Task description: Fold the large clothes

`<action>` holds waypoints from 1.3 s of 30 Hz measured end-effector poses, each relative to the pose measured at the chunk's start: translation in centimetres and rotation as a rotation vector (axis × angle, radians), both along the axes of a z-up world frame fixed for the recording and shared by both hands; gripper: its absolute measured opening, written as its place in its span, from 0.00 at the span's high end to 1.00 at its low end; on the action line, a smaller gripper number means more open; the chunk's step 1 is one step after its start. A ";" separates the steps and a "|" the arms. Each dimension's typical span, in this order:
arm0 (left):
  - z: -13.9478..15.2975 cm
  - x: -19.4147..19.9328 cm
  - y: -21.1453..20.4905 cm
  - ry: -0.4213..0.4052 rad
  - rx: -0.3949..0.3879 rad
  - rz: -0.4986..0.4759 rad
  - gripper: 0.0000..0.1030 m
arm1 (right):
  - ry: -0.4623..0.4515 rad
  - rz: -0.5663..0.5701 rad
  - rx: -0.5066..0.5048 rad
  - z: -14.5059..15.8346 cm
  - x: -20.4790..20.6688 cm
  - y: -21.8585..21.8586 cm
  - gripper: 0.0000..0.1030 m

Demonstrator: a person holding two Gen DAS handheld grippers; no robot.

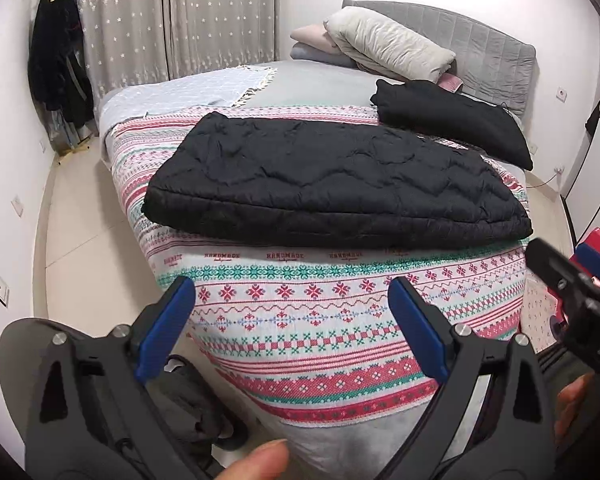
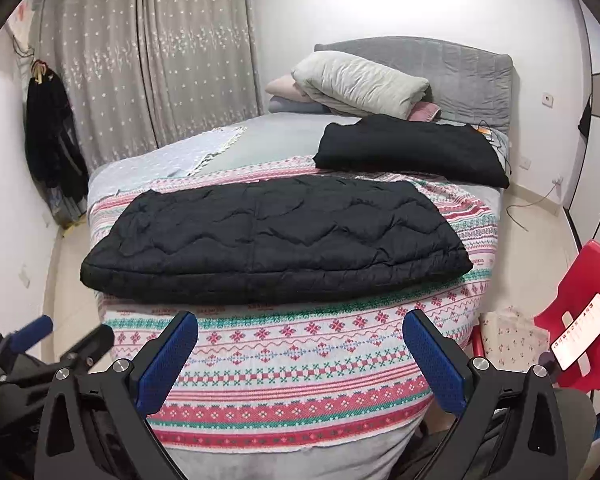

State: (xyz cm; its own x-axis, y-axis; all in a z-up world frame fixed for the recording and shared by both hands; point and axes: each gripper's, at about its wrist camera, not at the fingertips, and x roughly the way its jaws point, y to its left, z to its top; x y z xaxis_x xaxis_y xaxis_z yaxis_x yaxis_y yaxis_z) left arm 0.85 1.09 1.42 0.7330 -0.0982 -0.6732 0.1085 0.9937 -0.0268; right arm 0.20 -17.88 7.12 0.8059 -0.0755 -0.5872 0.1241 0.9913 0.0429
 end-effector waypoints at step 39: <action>0.0 1.2 -1.6 0.042 -0.013 -0.016 0.06 | 0.009 -0.017 -0.066 -0.9 1.1 0.1 0.00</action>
State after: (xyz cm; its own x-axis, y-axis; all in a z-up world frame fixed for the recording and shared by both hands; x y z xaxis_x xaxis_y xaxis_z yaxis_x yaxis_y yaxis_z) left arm 2.00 -0.50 1.45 0.7020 -0.1187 -0.7022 0.1230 0.9914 -0.0446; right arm 1.31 -17.77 6.18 0.7990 -0.1282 -0.5875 0.1413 0.9897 -0.0238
